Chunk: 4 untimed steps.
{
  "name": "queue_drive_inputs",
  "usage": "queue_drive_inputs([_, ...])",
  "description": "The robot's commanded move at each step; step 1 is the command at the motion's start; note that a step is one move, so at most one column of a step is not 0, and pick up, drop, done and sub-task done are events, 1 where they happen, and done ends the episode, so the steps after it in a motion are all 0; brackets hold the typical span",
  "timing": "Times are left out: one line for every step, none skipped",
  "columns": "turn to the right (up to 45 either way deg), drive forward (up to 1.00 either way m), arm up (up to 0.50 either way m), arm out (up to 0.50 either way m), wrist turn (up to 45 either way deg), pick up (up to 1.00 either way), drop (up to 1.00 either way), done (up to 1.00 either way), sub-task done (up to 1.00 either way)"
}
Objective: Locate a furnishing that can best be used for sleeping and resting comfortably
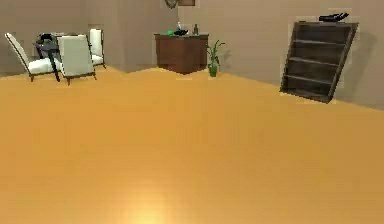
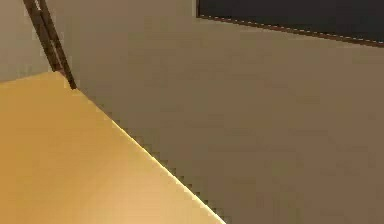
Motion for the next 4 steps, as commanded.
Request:
queue_drive_inputs([45.0, 0.00, 0.00, 0.00, 0.0, 0.00, 0.00, 0.00, 0.00])
queue_drive_inputs([0.0, 0.30, 0.00, 0.00, 0.0, 0.00, 0.00, 0.00, 0.00])
queue_drive_inputs([0.0, 1.00, 0.00, 0.00, 0.0, 0.00, 0.00, 0.00, 0.00])
queue_drive_inputs([0.0, 1.00, 0.00, 0.00, 0.0, 0.00, 0.00, 0.00, 0.00])
